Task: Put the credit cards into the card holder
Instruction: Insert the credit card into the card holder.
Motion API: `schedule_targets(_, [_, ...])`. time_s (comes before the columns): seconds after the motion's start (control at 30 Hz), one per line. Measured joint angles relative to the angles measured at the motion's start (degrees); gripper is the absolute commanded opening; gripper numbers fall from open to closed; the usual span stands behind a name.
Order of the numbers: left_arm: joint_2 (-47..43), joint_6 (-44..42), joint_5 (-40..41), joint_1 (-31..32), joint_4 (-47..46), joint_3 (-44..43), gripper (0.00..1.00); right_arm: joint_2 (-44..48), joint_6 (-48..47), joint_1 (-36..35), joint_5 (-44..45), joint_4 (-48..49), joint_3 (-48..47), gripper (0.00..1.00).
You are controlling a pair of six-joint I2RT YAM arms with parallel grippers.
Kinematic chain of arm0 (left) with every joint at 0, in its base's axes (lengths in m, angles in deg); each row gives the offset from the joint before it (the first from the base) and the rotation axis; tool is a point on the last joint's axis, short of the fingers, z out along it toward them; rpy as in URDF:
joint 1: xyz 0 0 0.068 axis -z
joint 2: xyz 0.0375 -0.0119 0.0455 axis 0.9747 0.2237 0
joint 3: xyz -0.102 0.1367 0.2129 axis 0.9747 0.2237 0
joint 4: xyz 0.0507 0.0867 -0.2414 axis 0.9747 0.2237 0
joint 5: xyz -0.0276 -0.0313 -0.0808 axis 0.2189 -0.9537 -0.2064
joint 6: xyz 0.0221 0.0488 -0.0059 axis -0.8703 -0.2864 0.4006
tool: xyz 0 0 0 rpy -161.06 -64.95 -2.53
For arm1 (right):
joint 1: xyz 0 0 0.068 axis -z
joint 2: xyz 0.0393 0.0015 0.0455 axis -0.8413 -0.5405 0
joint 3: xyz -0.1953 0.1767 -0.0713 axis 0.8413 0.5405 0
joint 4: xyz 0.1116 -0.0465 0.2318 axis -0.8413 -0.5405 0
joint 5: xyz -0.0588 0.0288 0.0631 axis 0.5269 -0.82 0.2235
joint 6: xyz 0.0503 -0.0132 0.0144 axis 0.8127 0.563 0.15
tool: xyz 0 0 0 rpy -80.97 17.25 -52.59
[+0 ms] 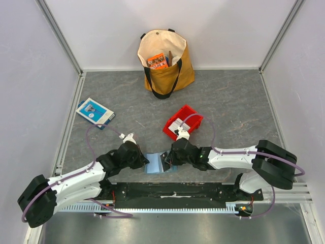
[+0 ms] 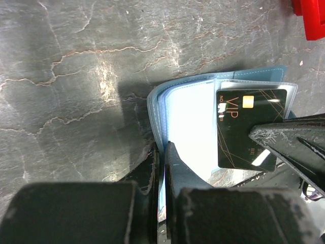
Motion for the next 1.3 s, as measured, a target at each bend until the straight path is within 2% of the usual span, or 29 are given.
schedule_targets(0.27, [3.0, 0.0, 0.0, 0.0, -2.6, 0.0, 0.02, 0.5, 3.2, 3.7, -6.2, 12.1, 6.9, 0.00])
schedule_targets(0.57, [4.6, 0.0, 0.0, 0.0, -4.9, 0.0, 0.02, 0.1, 4.8, 5.3, -8.7, 18.9, 9.9, 0.00])
schedule_targets(0.97, [4.6, 0.0, 0.1, 0.0, -5.1, 0.1, 0.02, 4.1, 5.2, 5.5, -6.9, 18.1, 10.6, 0.00])
schedule_targets(1.3, [4.7, -0.1, 0.1, 0.0, -5.2, 0.1, 0.02, -0.3, 5.3, 5.5, -7.8, 20.1, 10.6, 0.00])
